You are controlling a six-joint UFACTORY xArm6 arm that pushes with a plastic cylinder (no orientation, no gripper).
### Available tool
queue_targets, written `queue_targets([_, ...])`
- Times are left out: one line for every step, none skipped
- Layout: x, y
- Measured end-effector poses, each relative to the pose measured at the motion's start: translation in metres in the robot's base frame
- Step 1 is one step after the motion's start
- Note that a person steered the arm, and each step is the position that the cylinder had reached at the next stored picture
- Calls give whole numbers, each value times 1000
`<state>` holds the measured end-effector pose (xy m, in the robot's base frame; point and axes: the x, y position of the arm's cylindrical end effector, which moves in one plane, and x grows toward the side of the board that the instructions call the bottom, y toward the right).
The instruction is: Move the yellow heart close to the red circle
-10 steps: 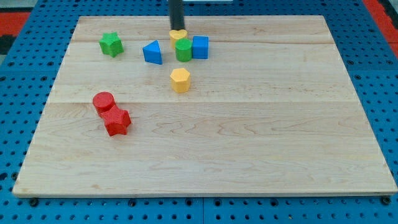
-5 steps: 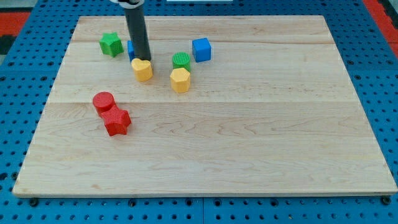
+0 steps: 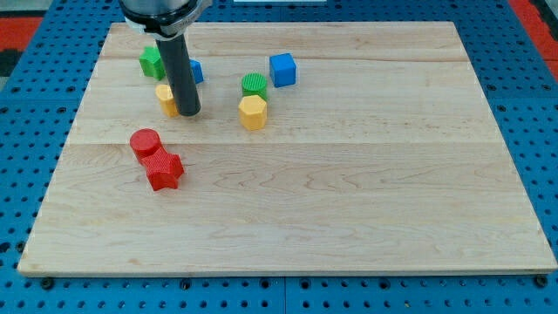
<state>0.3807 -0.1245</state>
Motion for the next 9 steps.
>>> queue_targets([-39, 25])
queue_targets([-49, -3])
queue_targets([-21, -15])
queue_targets([-9, -18])
queue_targets([-4, -9])
queue_targets([-22, -26])
queue_targets([-26, -61])
queue_targets([-20, -69])
queue_targets([-5, -63])
